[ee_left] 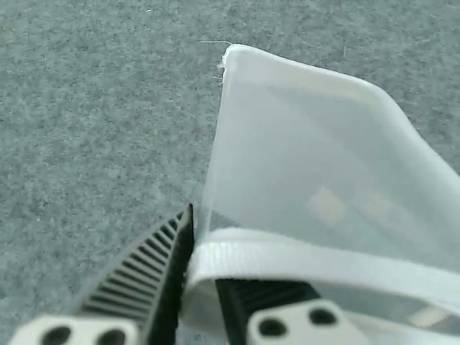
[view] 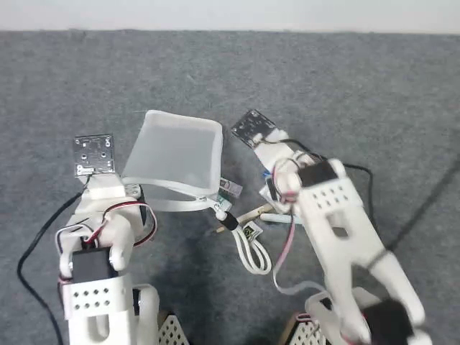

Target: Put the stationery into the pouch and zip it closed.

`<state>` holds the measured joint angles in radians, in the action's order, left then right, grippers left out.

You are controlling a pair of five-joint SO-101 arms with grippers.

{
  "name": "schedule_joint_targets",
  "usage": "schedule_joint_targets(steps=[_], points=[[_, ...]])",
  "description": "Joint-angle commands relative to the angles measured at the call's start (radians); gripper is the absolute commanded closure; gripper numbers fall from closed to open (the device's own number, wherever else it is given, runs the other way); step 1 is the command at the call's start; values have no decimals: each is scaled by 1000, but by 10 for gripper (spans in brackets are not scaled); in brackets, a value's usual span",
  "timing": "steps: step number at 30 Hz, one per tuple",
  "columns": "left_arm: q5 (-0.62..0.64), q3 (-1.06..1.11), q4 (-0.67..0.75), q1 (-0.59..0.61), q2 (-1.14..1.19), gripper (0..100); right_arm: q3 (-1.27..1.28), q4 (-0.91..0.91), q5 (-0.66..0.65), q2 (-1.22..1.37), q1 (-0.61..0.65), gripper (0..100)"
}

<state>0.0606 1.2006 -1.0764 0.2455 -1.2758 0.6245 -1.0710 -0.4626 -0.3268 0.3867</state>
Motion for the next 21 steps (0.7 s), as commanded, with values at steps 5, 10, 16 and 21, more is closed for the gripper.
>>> schedule_joint_targets(steps=[5, 10, 16, 21], points=[[18, -64, -3, 6, -35, 990, -219, 27, -21, 302, 2, 772], [18, -64, -3, 6, -35, 990, -315, 27, -21, 478, -15, 772], [18, -64, -3, 6, -35, 990, -397, 27, -46, 631, -44, 850], [18, -64, -3, 6, -35, 990, -476, 18, -55, 716, -88, 971]])
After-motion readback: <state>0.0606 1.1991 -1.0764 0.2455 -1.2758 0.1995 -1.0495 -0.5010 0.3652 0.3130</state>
